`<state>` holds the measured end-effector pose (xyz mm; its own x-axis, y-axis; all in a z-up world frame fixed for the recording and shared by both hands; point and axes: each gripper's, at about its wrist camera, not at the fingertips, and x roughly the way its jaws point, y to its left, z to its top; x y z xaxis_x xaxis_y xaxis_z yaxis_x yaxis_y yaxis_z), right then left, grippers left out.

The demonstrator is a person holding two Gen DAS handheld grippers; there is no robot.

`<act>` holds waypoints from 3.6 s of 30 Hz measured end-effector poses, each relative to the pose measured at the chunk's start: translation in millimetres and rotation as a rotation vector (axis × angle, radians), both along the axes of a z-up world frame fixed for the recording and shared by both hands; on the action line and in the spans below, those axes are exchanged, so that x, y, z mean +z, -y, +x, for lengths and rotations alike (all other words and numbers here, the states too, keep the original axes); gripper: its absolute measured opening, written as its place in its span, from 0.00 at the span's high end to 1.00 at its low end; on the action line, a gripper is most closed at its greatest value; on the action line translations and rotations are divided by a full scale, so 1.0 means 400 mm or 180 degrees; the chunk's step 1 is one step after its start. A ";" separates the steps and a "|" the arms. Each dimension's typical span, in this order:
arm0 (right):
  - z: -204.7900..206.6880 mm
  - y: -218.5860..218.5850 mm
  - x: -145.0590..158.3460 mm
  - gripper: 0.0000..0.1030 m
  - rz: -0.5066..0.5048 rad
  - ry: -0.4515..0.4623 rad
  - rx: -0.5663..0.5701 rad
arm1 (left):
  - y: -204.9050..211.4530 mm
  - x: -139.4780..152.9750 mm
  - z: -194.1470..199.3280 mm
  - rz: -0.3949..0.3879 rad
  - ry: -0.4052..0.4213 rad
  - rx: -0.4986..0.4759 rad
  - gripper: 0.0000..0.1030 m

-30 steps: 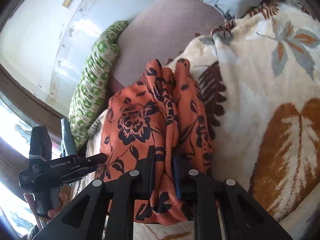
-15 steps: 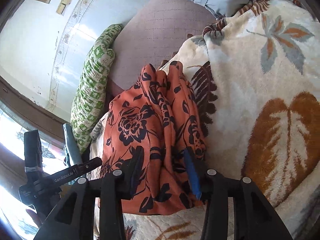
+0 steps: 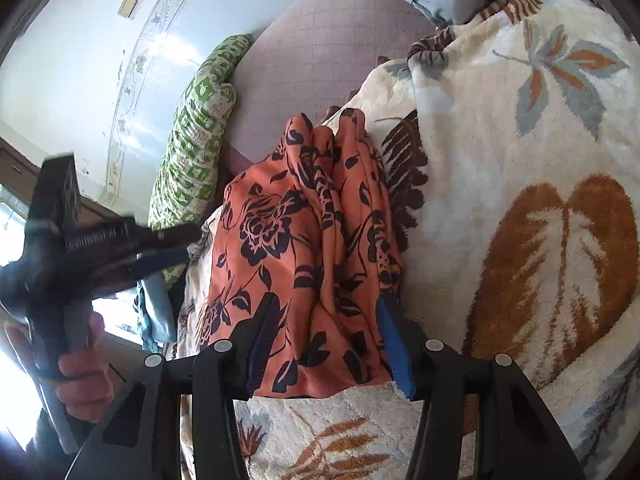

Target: Fold small clothes

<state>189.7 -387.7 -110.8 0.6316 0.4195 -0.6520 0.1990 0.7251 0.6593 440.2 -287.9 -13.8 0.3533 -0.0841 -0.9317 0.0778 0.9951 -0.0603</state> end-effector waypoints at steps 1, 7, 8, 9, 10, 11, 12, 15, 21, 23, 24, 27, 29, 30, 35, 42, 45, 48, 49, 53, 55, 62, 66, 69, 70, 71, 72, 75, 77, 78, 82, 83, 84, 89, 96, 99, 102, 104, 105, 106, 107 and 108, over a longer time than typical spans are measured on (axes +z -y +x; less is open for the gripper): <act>0.000 -0.005 -0.002 0.49 -0.0007 0.0010 0.0016 | 0.024 0.001 0.020 -0.0008 -0.0034 -0.0047 0.53; 0.005 -0.033 -0.012 0.49 -0.0055 0.0021 0.0173 | 0.137 -0.056 0.127 0.0075 -0.0277 -0.0229 0.53; 0.006 -0.034 -0.017 0.49 -0.0043 0.0010 0.0176 | 0.149 -0.074 0.142 0.0110 -0.0306 -0.0234 0.53; 0.007 -0.034 -0.022 0.49 -0.0018 0.0002 0.0172 | 0.158 -0.093 0.154 0.0155 -0.0332 -0.0223 0.53; 0.007 -0.034 -0.027 0.49 0.0009 0.0000 0.0155 | 0.162 -0.115 0.169 0.0193 -0.0364 -0.0202 0.53; 0.007 -0.032 -0.032 0.49 0.0047 0.0000 0.0137 | 0.163 -0.136 0.179 0.0211 -0.0401 -0.0185 0.53; 0.009 -0.032 -0.036 0.49 0.0087 0.0005 0.0129 | 0.162 -0.156 0.187 0.0223 -0.0437 -0.0151 0.53; 0.014 -0.033 -0.045 0.53 0.0063 0.0038 0.0147 | 0.155 -0.191 0.198 0.0197 -0.0410 -0.0069 0.69; -0.002 -0.004 -0.018 0.84 0.0204 0.0220 0.0029 | 0.129 -0.130 0.181 -0.0227 -0.0252 0.0012 0.83; -0.019 0.012 0.018 0.84 0.0121 0.0345 -0.0036 | 0.125 -0.095 0.174 -0.0496 -0.0196 -0.0009 0.83; -0.025 0.018 0.026 0.84 0.0058 0.0357 -0.0058 | 0.129 -0.086 0.173 -0.0580 -0.0174 -0.0029 0.83; -0.022 0.028 -0.004 0.84 -0.0037 0.0148 -0.0086 | 0.158 -0.120 0.172 -0.0450 -0.0227 -0.0118 0.82; -0.011 0.030 -0.038 0.84 -0.0096 -0.0057 -0.0048 | 0.173 -0.173 0.173 -0.0319 -0.0331 -0.0151 0.81; -0.005 0.030 -0.047 0.84 -0.0137 -0.0130 -0.0001 | 0.176 -0.196 0.173 -0.0265 -0.0355 -0.0144 0.79; -0.002 0.052 -0.041 0.74 -0.0023 -0.0140 -0.0058 | 0.140 -0.174 0.172 -0.0565 -0.0420 -0.0200 0.75; -0.040 0.124 0.030 0.66 -0.0034 0.0377 -0.0651 | -0.156 -0.023 0.096 -0.0735 0.0194 0.0177 0.49; 0.034 0.121 0.061 0.63 0.0055 0.0500 -0.0549 | -0.302 -0.059 0.103 -0.0651 0.0095 0.0479 0.51; 0.180 0.079 0.087 0.56 -0.0259 0.0321 -0.0316 | -0.393 -0.115 0.106 -0.0873 -0.0072 0.0751 0.51; 0.228 0.054 0.089 0.56 -0.0339 0.0251 -0.0224 | -0.412 -0.130 0.107 -0.0962 -0.0109 0.0786 0.51; 0.371 0.003 0.056 0.58 -0.1150 -0.0313 -0.0052 | -0.429 -0.162 0.125 -0.1193 -0.0123 0.0743 0.51; 0.399 0.008 0.045 0.85 -0.1047 -0.0298 0.0056 | -0.407 -0.176 0.138 -0.1055 -0.0020 0.0632 0.51; 0.376 0.128 -0.054 0.59 -0.0523 -0.0525 -0.0344 | -0.370 -0.278 0.165 -0.0793 -0.0139 0.0575 0.50; 0.308 0.126 0.003 0.56 -0.0223 -0.0374 -0.0087 | -0.428 -0.226 0.123 -0.1131 -0.0167 0.0513 0.56; 0.239 0.081 0.027 0.56 -0.0181 -0.0248 0.0193 | -0.437 -0.161 0.022 -0.1249 -0.0003 0.0390 0.56; 0.216 0.061 0.031 0.56 -0.0242 -0.0199 0.0252 | -0.432 -0.141 -0.019 -0.1257 0.0051 0.0323 0.55; 0.195 0.041 0.031 0.56 -0.0403 -0.0182 0.0281 | -0.425 -0.126 -0.061 -0.1250 0.0084 0.0262 0.56; 0.177 0.024 0.023 0.56 -0.0622 -0.0207 0.0293 | -0.415 -0.115 -0.098 -0.1231 0.0116 0.0196 0.55; 0.136 0.002 -0.017 0.48 -0.1143 -0.0379 0.0312 | -0.345 -0.171 -0.161 -0.0734 0.0046 0.0025 0.55; 0.122 0.006 -0.015 0.41 -0.1175 -0.0394 0.0261 | -0.318 -0.207 -0.172 -0.0404 0.0021 -0.0016 0.54; 0.122 0.006 -0.006 0.41 -0.1179 -0.0437 0.0257 | -0.315 -0.205 -0.176 -0.0361 0.0047 -0.0037 0.55; 0.104 0.048 0.051 0.40 -0.0953 -0.0363 0.0159 | -0.346 -0.145 -0.190 -0.0692 0.0079 -0.0052 0.64; 0.099 0.073 0.061 0.38 -0.0777 -0.0285 0.0064 | -0.368 -0.125 -0.188 -0.0815 0.0122 -0.0022 0.64; 0.098 0.097 0.061 0.38 -0.0578 -0.0242 -0.0015 | -0.389 -0.112 -0.185 -0.0935 0.0159 0.0021 0.60; 0.145 0.135 -0.009 0.37 -0.0076 -0.0328 -0.0006 | -0.481 -0.141 -0.088 -0.1486 -0.0088 0.0316 0.47; 0.211 0.136 -0.102 0.27 0.0477 -0.0144 0.0135 | -0.486 -0.251 0.041 -0.1769 -0.0435 0.0421 0.40; 0.241 0.109 -0.109 0.21 0.0770 -0.0051 0.0504 | -0.460 -0.303 0.064 -0.1917 -0.0583 0.0397 0.32; 0.266 0.071 -0.103 0.17 0.0545 -0.0079 0.0726 | -0.462 -0.331 0.073 -0.2109 -0.0594 0.0426 0.27; 0.268 0.071 -0.108 0.20 0.0554 -0.0087 0.0670 | -0.473 -0.355 0.089 -0.2235 -0.0594 0.0487 0.28; 0.267 0.073 -0.108 0.30 0.0516 -0.0108 0.0621 | -0.481 -0.362 0.090 -0.2302 -0.0605 0.0533 0.31; 0.263 0.073 -0.108 0.41 0.0398 -0.0156 0.0602 | -0.491 -0.366 0.091 -0.2334 -0.0608 0.0577 0.39; 0.256 0.075 -0.108 0.58 0.0319 -0.0185 0.0626 | -0.498 -0.368 0.089 -0.2363 -0.0612 0.0592 0.45; 0.246 0.072 -0.098 0.64 0.0247 -0.0165 0.0622 | -0.502 -0.364 0.083 -0.2371 -0.0592 0.0583 0.54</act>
<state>288.1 -416.4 -150.1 0.4998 0.5808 -0.6426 0.0948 0.7007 0.7071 473.3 -87.0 -159.3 0.2656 -0.6650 -0.6980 -0.1603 0.6835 -0.7121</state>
